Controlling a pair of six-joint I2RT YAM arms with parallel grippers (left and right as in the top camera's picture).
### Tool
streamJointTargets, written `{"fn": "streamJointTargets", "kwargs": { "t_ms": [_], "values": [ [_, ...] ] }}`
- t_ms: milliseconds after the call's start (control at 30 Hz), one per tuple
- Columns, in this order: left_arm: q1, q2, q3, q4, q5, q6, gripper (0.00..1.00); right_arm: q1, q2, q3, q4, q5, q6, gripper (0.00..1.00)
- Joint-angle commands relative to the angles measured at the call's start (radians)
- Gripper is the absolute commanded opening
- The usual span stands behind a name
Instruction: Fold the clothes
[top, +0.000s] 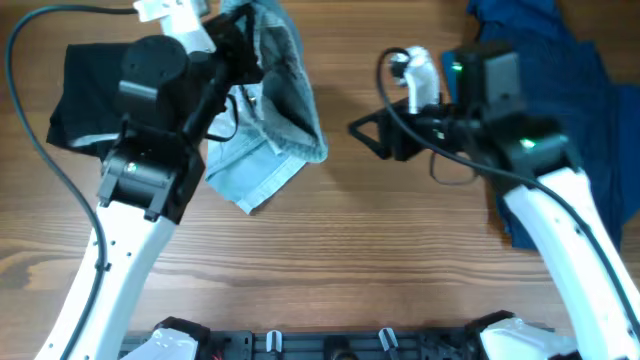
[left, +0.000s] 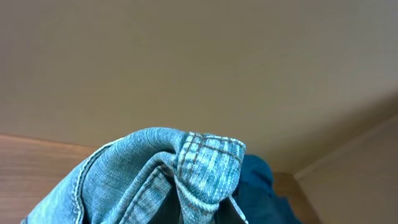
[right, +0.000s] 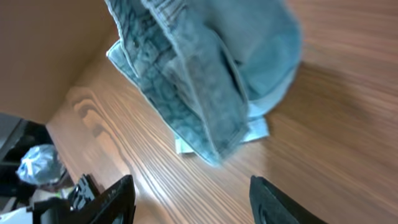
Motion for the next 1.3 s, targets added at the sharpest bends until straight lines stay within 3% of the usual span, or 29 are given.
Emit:
{"fn": "streamJointTargets", "kwargs": {
  "t_ms": [0, 267, 333, 433, 467, 533, 733, 1133, 1267],
  "values": [
    [-0.041, -0.018, 0.018, 0.038, -0.068, 0.0, 0.04, 0.077, 0.089, -0.013, 0.056, -0.027, 0.03, 0.6],
    [-0.045, -0.018, 0.018, 0.024, -0.074, 0.0, 0.04, 0.206, 0.297, -0.013, 0.164, 0.222, 0.142, 0.59],
    [-0.045, -0.018, 0.018, 0.023, -0.074, 0.0, 0.04, 0.219, 0.366, -0.013, 0.181, 0.279, 0.196, 0.56],
    [-0.045, -0.019, 0.018, 0.007, -0.074, 0.004, 0.04, 0.218, 0.443, -0.013, 0.201, 0.354, 0.27, 0.41],
    [-0.044, -0.02, 0.018, -0.002, -0.074, 0.024, 0.04, 0.218, 0.45, -0.013, 0.201, 0.376, 0.272, 0.33],
    [-0.044, -0.02, 0.018, -0.01, -0.086, 0.033, 0.04, 0.217, 0.449, -0.013, 0.201, 0.399, 0.283, 0.04],
    [-0.044, -0.062, 0.018, -0.043, -0.215, 0.063, 0.04, 0.175, 0.42, -0.013, 0.198, 0.385, 0.292, 0.04],
    [-0.044, -0.116, 0.018, -0.346, -0.316, 0.112, 0.04, -0.147, -0.253, -0.011, -0.094, 0.36, 0.069, 0.04],
    [-0.045, -0.11, 0.018, -0.502, -0.264, 0.108, 0.05, -0.155, -0.236, -0.011, -0.15, 0.34, 0.025, 0.04]
  ]
}}
